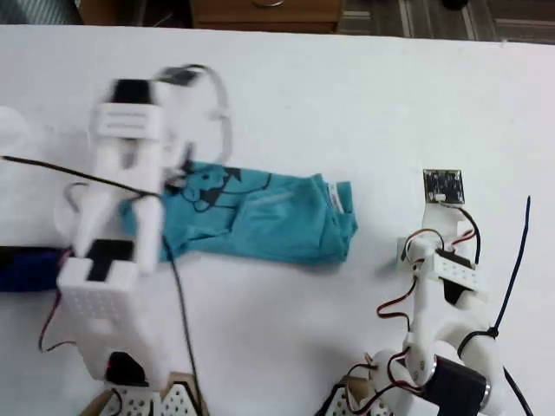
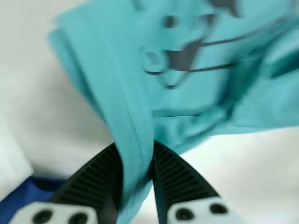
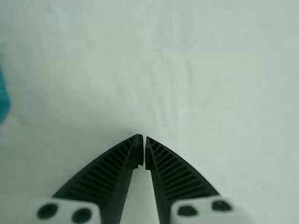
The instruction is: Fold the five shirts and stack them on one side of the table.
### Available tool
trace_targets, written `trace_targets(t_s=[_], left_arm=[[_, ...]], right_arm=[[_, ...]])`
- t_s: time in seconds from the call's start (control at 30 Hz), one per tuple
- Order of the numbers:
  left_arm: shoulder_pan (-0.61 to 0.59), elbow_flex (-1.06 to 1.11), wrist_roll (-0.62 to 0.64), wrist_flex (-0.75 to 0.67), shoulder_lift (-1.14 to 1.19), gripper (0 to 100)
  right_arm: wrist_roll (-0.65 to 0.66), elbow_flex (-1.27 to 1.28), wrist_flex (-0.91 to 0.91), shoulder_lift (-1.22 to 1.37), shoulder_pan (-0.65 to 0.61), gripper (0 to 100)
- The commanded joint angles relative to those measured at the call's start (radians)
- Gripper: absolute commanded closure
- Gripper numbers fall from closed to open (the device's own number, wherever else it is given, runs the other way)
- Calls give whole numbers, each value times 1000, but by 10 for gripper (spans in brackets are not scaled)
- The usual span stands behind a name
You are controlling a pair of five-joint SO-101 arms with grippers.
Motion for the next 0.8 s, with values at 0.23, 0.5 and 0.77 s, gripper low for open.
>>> trace_targets(t_s=[0.23,0.5,0.77], left_arm=[[465,-2,126,-83,-81,973],[499,2,129,-245,-80,973],[516,2,124,-374,-68,973]], right_arm=[[0,-5,-12,-48,10,978],[0,-5,-12,-48,4,978],[0,-5,-12,-48,4,978]])
